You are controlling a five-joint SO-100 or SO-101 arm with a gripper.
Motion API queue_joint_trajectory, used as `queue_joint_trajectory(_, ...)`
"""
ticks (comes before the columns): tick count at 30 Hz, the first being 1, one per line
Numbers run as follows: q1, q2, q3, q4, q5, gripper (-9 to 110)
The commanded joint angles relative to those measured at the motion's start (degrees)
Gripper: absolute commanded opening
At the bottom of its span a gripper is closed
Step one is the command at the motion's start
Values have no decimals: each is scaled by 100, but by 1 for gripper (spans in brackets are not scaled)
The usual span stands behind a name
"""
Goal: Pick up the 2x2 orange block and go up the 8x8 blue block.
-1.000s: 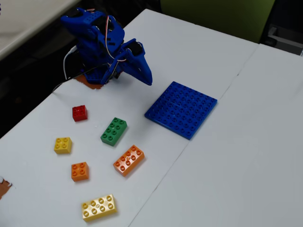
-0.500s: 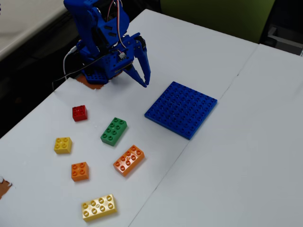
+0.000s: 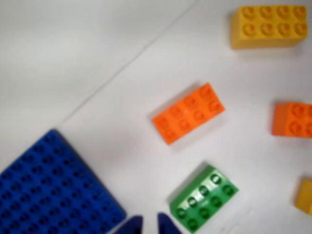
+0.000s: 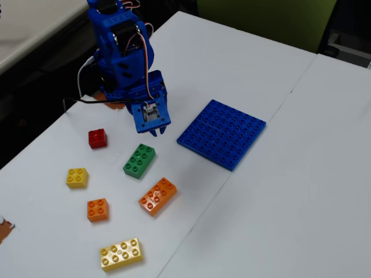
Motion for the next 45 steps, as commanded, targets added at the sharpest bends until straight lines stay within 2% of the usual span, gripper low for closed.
queue_joint_trajectory(1, 422, -308, -650, 396, -668, 4)
queue_joint_trajectory(19, 2065, -2417, -2839, 694, -1863, 10)
queue_joint_trajectory(31, 2303, -3120, -3234, -141, -1863, 10)
queue_joint_trajectory(38, 2531, -3612, -3955, 0, -1986, 12)
queue_joint_trajectory(45, 2681, -3814, -3981, -35, -2215, 12)
